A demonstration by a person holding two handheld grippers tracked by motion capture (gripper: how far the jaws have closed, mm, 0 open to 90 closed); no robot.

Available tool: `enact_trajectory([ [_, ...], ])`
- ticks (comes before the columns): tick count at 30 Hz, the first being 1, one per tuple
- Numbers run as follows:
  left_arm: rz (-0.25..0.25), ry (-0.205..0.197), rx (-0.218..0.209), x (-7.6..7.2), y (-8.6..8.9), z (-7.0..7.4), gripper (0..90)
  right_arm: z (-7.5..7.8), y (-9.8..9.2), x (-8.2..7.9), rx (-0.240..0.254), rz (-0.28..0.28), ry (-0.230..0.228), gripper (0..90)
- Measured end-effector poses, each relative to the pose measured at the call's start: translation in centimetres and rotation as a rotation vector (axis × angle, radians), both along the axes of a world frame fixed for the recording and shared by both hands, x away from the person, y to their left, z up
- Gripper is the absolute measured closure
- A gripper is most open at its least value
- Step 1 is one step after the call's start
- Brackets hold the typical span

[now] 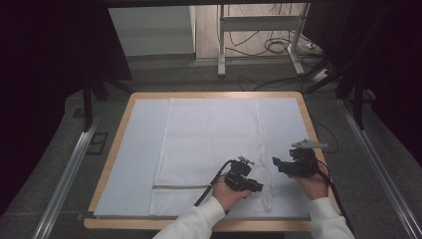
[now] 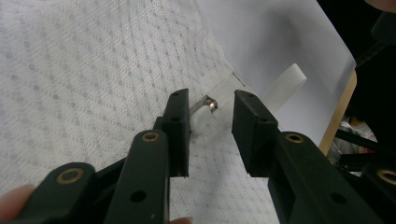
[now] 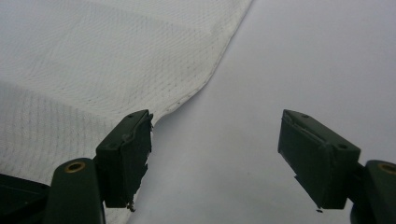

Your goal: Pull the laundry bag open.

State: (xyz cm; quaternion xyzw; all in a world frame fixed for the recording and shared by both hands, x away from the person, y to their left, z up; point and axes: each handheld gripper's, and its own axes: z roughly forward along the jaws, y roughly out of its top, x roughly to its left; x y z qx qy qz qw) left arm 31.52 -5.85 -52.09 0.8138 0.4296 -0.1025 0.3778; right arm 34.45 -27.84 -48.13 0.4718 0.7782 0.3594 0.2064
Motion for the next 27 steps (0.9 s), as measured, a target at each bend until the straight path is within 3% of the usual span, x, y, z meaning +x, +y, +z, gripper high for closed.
enact_trajectory([
  [5,0.001,-0.007,-0.003,-0.09,-0.32,-0.15,70.4,0.00,0.01,-0.01,-0.003,0.002,-0.001,25.4],
  [15,-0.001,-0.037,0.022,-0.19,-0.58,-0.42,83.3,0.03,-0.02,-0.02,-0.005,0.001,-0.002,25.4],
  [27,-0.013,-0.045,0.005,-0.20,-0.38,-0.52,86.2,0.17,-0.05,-0.15,0.013,0.014,0.011,25.4],
])
